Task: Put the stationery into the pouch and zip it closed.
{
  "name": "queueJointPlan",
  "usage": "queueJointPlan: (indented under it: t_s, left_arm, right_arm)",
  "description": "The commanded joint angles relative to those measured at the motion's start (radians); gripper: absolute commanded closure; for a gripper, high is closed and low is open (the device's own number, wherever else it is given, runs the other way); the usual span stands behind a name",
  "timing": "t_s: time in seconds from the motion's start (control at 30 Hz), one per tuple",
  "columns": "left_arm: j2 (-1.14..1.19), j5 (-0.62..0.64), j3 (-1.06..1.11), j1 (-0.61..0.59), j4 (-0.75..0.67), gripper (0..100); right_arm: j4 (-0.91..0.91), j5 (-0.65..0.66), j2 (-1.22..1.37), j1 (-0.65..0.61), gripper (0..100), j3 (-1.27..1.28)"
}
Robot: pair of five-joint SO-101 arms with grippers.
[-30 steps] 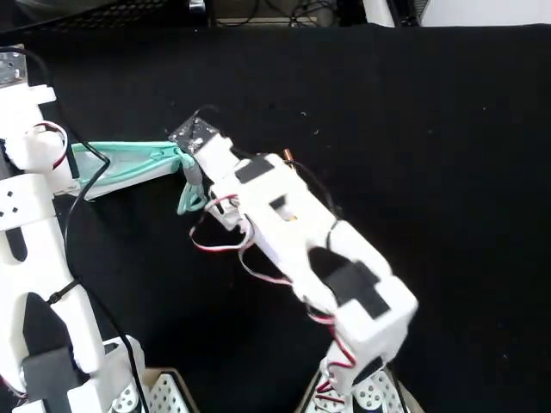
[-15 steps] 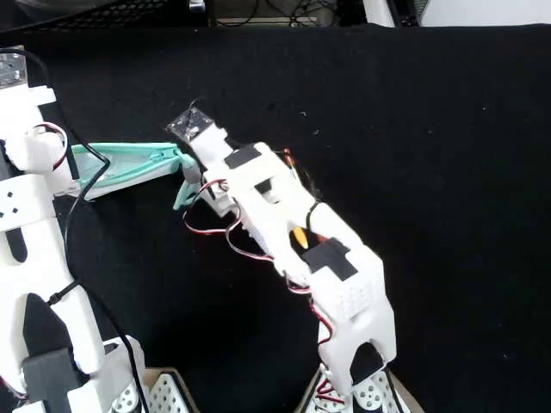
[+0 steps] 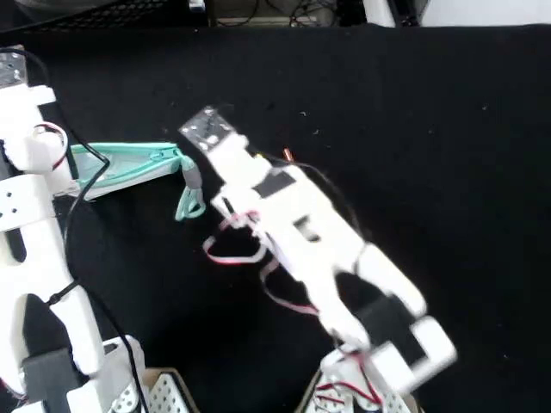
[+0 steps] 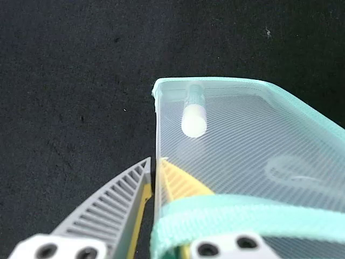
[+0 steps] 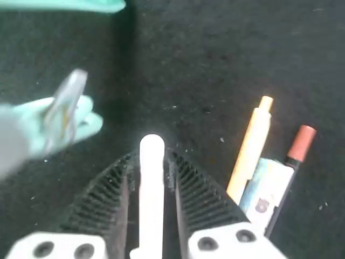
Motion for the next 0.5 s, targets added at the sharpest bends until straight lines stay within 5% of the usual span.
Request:
queueJointPlan:
  t_s: [0.0, 0.27, 0.47]
  left_arm:
    - [-0.006, -0.003, -0.004, -0.012, -0.009, 97]
    - [-0.006, -0.003, -0.005, -0.012, -0.009, 97]
    - [-0.006, -0.003, -0.005, -0.012, -0.009, 97]
  right_arm:
    - [-0.051, -0.008, -0.160, 0.011, 98.7, 0.170]
    - [0.118, -0.002, -0.070, 0.009, 97.9, 0.196]
    - [0.270, 0.000, 0.154, 0.009, 85.0, 0.028]
